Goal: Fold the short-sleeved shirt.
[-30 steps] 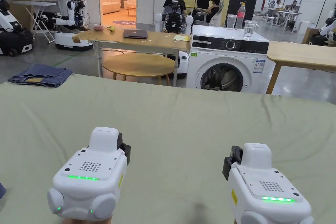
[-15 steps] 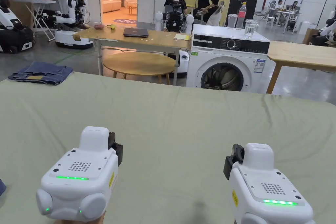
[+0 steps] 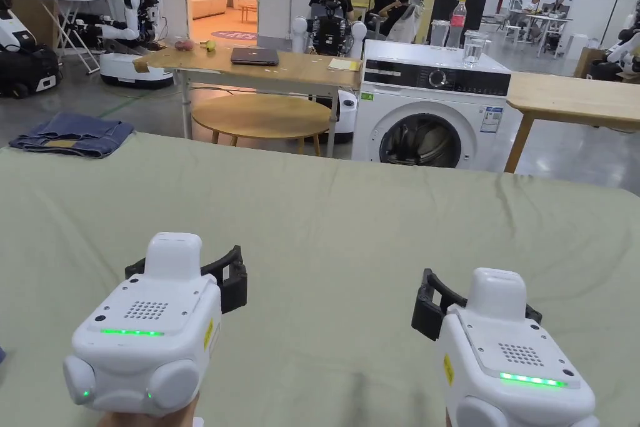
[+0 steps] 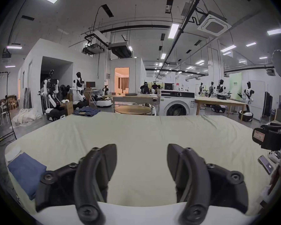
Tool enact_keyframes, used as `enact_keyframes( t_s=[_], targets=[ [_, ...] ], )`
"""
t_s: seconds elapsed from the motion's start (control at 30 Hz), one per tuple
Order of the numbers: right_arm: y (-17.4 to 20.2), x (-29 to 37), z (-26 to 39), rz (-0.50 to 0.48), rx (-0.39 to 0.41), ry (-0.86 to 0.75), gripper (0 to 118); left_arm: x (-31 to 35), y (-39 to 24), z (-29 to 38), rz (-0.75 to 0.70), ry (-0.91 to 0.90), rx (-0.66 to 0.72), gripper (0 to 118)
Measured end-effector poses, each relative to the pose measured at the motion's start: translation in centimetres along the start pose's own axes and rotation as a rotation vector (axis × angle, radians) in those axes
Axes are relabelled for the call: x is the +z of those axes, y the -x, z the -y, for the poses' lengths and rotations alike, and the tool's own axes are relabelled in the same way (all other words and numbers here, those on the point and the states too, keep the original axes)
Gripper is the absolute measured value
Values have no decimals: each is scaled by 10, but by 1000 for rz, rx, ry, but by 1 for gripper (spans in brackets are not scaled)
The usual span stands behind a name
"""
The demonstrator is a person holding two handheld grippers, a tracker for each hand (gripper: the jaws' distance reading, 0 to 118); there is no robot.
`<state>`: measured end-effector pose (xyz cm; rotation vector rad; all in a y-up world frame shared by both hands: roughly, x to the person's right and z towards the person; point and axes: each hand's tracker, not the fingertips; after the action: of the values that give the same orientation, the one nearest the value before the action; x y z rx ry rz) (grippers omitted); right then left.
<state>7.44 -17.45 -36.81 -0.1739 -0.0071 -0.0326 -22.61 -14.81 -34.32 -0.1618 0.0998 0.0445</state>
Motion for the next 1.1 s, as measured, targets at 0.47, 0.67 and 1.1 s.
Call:
enact_keyframes(
  t_s=[0.47, 0.67, 1.1],
  targets=[
    [-9, -2, -3, -17, 28, -15, 86, 0, 6, -6, 150, -74, 64, 79],
    [-4, -5, -4, 1, 37, -7, 86, -1, 3, -6, 106, -90, 69, 79],
    [-3, -11, -11, 53, -38, 30, 86, 1, 1, -7, 67, -81, -18, 79]
  ],
)
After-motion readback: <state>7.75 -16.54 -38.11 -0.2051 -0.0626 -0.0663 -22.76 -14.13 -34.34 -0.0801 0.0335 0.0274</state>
